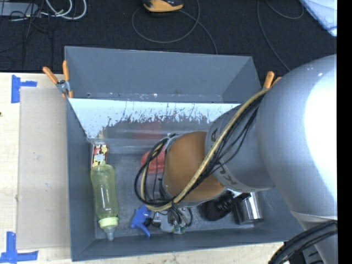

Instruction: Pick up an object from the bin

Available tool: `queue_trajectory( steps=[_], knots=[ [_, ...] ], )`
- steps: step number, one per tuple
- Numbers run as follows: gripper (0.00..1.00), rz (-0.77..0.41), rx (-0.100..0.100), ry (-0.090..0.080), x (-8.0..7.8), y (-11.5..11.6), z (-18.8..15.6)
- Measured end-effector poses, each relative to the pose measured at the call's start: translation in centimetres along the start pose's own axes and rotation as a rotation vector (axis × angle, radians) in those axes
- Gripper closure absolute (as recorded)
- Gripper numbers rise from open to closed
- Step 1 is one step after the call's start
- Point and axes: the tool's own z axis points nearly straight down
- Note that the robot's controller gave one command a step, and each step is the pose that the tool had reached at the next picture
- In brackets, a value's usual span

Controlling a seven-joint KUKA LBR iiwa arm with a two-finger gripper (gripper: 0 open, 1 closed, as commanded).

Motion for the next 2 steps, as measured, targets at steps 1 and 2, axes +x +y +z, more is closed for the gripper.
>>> queue_trajectory(
  steps=[1,2],
  knots=[
    [1.0,0.001,0.0,0.0,0.0,0.0,0.0],
    [1.0,0.024,0.0,0.003,0.0,-0.4,-4.9]
  ],
)
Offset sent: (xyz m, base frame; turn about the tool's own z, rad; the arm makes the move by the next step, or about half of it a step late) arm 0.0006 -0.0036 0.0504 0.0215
